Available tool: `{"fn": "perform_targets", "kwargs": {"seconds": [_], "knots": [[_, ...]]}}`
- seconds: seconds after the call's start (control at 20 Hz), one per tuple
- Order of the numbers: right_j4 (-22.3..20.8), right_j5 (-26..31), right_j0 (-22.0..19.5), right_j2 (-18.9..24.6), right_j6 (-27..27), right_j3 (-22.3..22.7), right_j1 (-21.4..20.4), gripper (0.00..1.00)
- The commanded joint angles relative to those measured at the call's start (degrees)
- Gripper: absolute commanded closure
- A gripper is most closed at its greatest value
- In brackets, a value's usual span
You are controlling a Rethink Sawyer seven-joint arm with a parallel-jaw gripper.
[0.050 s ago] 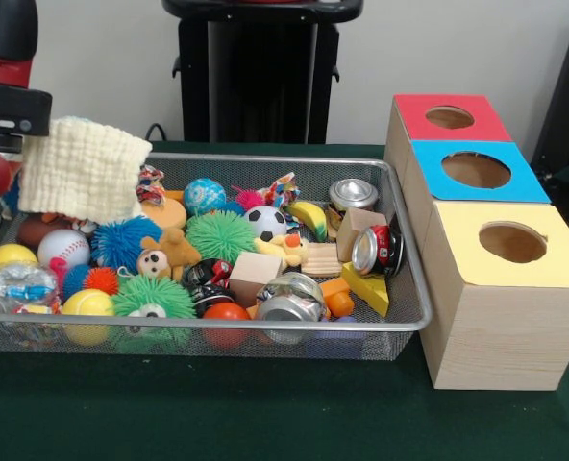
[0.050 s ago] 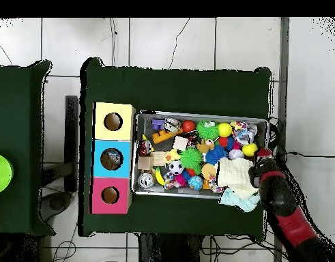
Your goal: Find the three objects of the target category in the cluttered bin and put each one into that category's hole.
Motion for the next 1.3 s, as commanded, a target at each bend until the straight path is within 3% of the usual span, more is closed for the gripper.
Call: {"fn": "perform_targets", "kwargs": {"seconds": [0.05,0.2,0.7,0.9,1.05,1.3], "knots": [[-0.37,0.46,-0.12,7.48,12.16,1.67,-1.83,0.0],[0.01,-0.11,-0.23,8.65,13.1,2.96,-2.13,0.0],[-1.44,0.92,-1.25,7.35,9.45,0.19,-0.95,0.0],[-1.65,-0.58,-1.4,9.41,10.86,1.01,0.8,0.0],[-2.64,1.07,-3.71,13.15,10.36,1.16,3.61,0.0],[-1.77,-0.73,-1.75,11.36,10.57,1.28,2.07,0.0]]}}
